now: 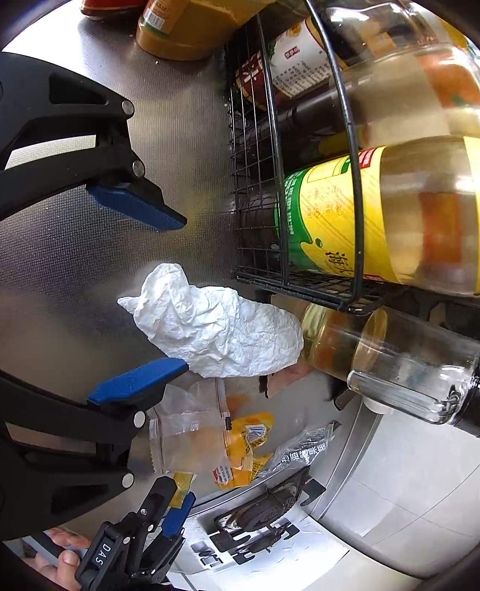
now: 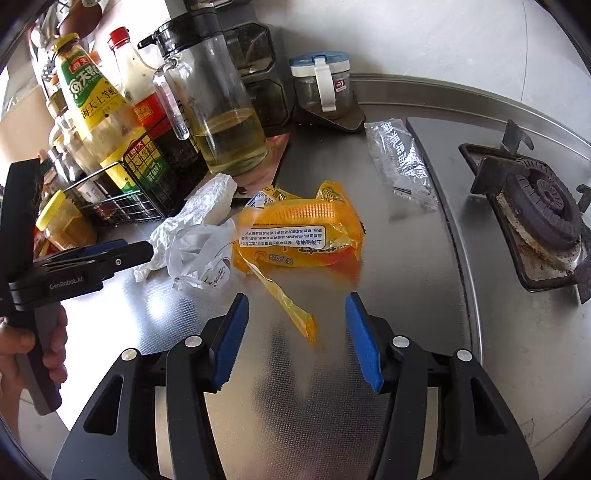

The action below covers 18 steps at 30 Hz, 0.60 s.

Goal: Collect trash
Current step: 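Grasp the white tissue with the left gripper while the right grasps the orange snack bag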

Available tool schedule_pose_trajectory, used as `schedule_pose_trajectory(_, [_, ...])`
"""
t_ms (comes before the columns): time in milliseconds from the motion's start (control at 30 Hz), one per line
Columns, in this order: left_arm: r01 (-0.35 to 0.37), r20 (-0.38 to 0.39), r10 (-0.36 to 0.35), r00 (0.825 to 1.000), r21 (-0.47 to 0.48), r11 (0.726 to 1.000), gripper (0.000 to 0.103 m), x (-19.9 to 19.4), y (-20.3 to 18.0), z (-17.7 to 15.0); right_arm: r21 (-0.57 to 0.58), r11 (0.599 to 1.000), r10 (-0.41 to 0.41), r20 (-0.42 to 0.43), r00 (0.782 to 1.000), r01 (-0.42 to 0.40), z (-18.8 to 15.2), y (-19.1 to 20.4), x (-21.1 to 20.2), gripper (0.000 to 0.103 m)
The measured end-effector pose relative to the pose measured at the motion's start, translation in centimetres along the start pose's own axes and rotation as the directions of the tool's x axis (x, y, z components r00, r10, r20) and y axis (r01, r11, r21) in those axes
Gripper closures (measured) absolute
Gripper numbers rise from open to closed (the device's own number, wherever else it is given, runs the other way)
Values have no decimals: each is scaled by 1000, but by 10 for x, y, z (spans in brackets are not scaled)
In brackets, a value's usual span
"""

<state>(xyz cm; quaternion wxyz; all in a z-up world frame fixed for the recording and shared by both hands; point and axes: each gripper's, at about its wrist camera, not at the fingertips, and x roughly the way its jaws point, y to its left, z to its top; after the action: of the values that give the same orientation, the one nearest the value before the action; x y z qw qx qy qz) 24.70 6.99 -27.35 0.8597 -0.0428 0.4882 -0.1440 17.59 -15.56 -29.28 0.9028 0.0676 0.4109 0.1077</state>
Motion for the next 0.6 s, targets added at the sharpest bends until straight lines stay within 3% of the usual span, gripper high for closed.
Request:
schedule_pose_trajectory(33, [15,-4,-15,1000,2,1000,52,3,0,0,-3,1000,3,-5,1000,-3,0,1,1,71])
schedule_pose_trajectory(100, [21,-6,-21,1000,9,1000,76,5,-1,-1,-10,1000,8,-19,1000,-8,-2,2,3,86])
schedule_pose_trajectory(200, [65,-27,-65,998,5,998,94,6,-3,-3,-14,1000,22,-17,1000,-22,-6,3,-1,97])
schedule_pose_trajectory(600, [24,53,-28,998,65,998,98,-53,-47,-33,-20,999,42,80,996,-41,-28,-2,-82,97])
